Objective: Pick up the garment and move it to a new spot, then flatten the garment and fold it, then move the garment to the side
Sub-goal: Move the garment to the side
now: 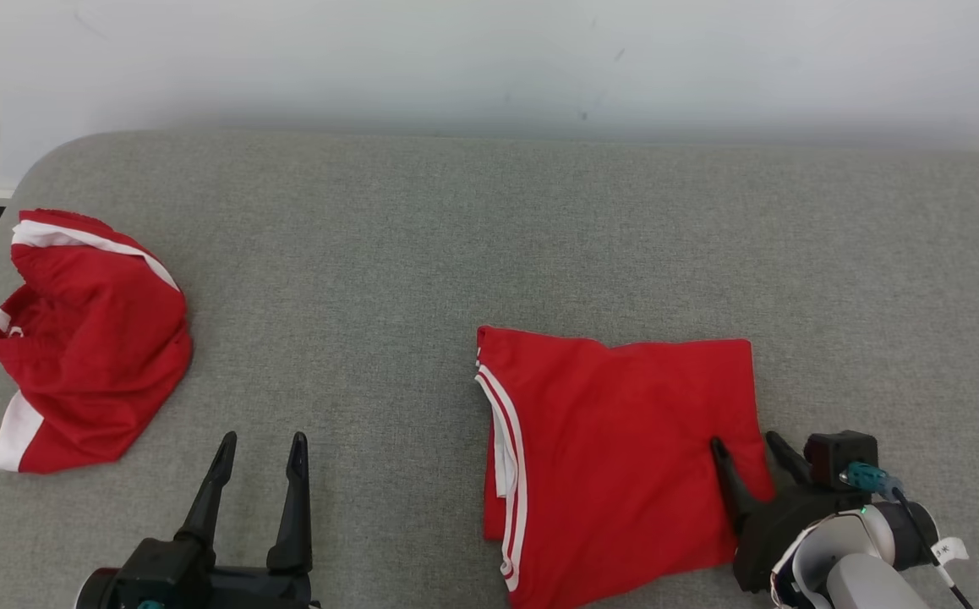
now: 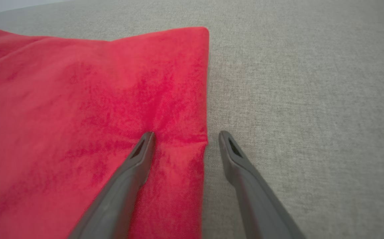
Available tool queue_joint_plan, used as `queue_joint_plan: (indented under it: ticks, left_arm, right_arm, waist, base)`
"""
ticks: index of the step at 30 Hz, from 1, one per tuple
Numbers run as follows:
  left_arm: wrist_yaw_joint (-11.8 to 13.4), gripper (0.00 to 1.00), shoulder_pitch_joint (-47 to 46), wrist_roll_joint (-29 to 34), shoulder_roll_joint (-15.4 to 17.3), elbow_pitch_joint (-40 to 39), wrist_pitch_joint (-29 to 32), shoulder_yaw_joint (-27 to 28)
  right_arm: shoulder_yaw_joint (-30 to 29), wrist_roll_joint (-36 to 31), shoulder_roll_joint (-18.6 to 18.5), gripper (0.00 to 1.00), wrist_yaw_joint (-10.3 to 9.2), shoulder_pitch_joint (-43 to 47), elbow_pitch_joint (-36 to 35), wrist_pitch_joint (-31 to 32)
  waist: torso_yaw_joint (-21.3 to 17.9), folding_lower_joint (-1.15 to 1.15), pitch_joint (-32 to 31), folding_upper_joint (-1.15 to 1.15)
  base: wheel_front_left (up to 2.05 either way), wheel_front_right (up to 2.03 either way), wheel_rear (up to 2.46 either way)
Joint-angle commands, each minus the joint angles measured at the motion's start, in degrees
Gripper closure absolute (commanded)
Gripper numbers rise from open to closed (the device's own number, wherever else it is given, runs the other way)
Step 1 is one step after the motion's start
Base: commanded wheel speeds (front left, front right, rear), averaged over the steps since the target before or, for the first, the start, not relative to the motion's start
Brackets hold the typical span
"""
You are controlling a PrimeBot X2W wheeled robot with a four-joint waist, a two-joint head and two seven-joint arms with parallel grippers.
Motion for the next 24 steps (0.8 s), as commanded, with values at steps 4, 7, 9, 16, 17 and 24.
queue_joint_plan:
  ticks: [4, 7, 9, 16, 17, 24]
  left_arm:
    - [0.07, 0.00, -0.70, -0.61, -0.12, 0.18, -0.18, 0.50]
    - [0.07, 0.00, -1.09, -0.66, -0.15, 0.30, -0.18, 0.40]
    - [0.07, 0.00, -1.70, -0.89, -0.19, 0.13, -0.18, 0.33]
    - [0.07, 0.00, -4.24, -1.39, -0.24, -1.26, -0.18, -0.39]
    - [0.07, 0.00, -4.70, -1.32, -0.22, -1.53, -0.18, -0.45]
    - [0.08, 0.00, -8.46, -0.54, 0.84, -4.08, -0.18, -1.77]
  right_arm:
    - [2.63, 1.88, 0.61, 1.00, -0.14, -0.93, 2.24, 0.96]
    - [3.34, 2.91, 0.01, 1.00, -0.15, -2.70, 3.59, 0.90]
    - [3.80, 3.47, -0.95, 1.00, -0.16, -5.83, 4.21, 0.27]
    - [4.24, 4.07, -4.51, 1.00, -0.15, -15.20, 5.25, -0.62]
    - [4.19, 4.18, -5.09, 1.00, -0.15, -16.57, 5.48, -0.53]
    - [3.10, 4.36, -11.40, 1.00, -0.15, -24.64, 6.91, -1.16]
  waist:
    - [-0.41, 0.00, 0.17, 0.00]
    - [-0.52, 0.00, 0.35, 0.00]
    - [-0.54, 0.00, 1.19, 0.00]
    - [-1.90, 0.00, 5.33, 0.00]
    - [-2.22, 0.00, 6.24, 0.00]
    - [-5.35, 0.00, 13.86, 0.00]
  base:
    - [0.00, 0.00, 0.00]
    - [0.00, 0.00, 0.00]
    - [0.00, 0.00, 0.00]
    - [0.00, 0.00, 0.00]
    - [0.00, 0.00, 0.00]
    - [0.00, 0.00, 0.00]
